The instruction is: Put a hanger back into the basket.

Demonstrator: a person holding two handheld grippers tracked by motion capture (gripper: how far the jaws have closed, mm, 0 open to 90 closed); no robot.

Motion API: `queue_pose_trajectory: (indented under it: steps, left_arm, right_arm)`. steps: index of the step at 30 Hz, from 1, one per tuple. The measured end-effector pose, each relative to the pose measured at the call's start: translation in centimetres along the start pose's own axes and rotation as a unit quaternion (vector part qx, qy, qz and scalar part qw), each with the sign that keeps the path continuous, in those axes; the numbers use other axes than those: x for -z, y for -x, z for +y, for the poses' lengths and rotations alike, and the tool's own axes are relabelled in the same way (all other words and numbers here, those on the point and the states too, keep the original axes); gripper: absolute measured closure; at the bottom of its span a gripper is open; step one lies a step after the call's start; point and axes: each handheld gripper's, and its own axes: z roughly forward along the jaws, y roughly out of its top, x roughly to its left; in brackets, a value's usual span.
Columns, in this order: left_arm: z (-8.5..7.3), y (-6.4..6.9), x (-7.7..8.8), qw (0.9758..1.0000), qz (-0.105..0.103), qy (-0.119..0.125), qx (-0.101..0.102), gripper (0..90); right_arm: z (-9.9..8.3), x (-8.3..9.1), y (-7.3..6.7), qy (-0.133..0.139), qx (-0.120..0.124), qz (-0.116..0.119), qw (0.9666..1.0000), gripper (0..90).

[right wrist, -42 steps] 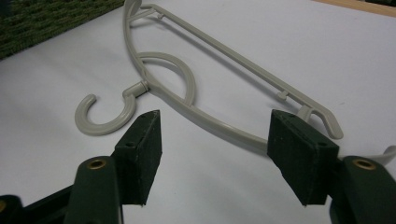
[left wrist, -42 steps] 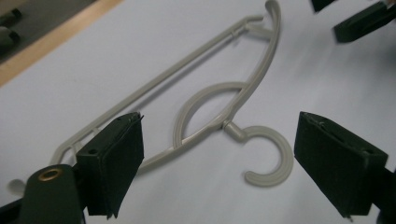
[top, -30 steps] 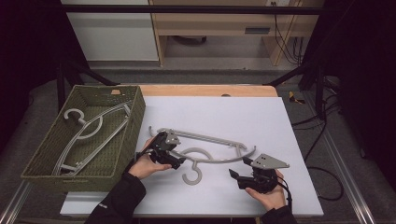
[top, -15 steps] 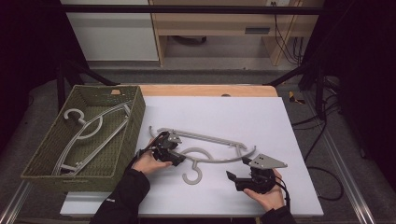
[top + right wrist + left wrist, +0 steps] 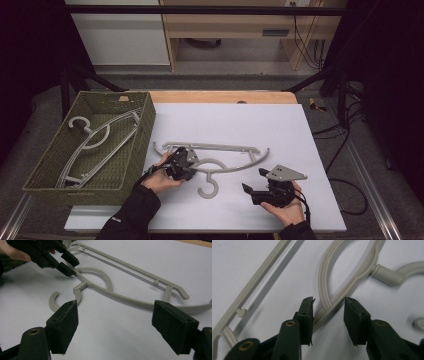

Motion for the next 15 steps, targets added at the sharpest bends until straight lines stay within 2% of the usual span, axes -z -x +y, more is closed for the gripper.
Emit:
queue_pose_trajectory:
  steps: [2, 5, 7, 10, 11, 12, 13, 14, 15]
  left_arm:
    - [-0.2, -0.2, 0.3, 0.9999, -0.013, -0.002, 0.005, 65.2]
    - [-0.8, -0.9, 0.6, 0.9988, -0.040, 0.002, 0.028, 70.2]
    - [-1.1, -1.1, 0.8, 0.9978, -0.049, 0.010, 0.042, 71.9]
    - [-1.1, -1.1, 0.8, 0.9979, -0.053, 0.011, 0.036, 71.8]
    - [-1.1, -1.2, 0.8, 0.9982, -0.047, 0.013, 0.036, 71.3]
    - [-1.1, -1.1, 0.8, 0.9988, -0.030, 0.015, 0.036, 65.5]
    - [-1.1, -1.2, 0.8, 0.9987, -0.029, 0.013, 0.039, 58.8]
    - [-1.1, -1.3, 0.7, 0.9982, -0.035, 0.013, 0.047, 57.5]
    - [-1.1, -1.5, 0.8, 0.9985, -0.030, 0.006, 0.045, 55.6]
  right_arm:
    - [0.0, 0.0, 0.0, -0.003, 0.002, 0.003, 1.0000, 21.6]
    - [0.0, -0.1, 0.0, -0.004, 0.003, 0.004, 1.0000, 21.5]
    - [0.0, -0.1, -0.1, -0.004, 0.004, 0.005, 1.0000, 21.5]
    - [0.0, -0.1, 0.0, -0.004, 0.003, 0.003, 1.0000, 21.5]
    - [-0.1, -0.1, 0.0, -0.005, 0.003, 0.003, 1.0000, 21.4]
    - [-0.1, -0.1, 0.0, -0.005, 0.004, 0.004, 1.0000, 21.3]
    - [-0.1, -0.1, 0.0, -0.005, 0.004, 0.003, 1.0000, 21.3]
    - [-0.1, -0.1, 0.0, -0.005, 0.003, 0.002, 1.0000, 21.4]
    - [-0.1, -0.1, 0.0, -0.005, 0.002, 0.003, 1.0000, 21.4]
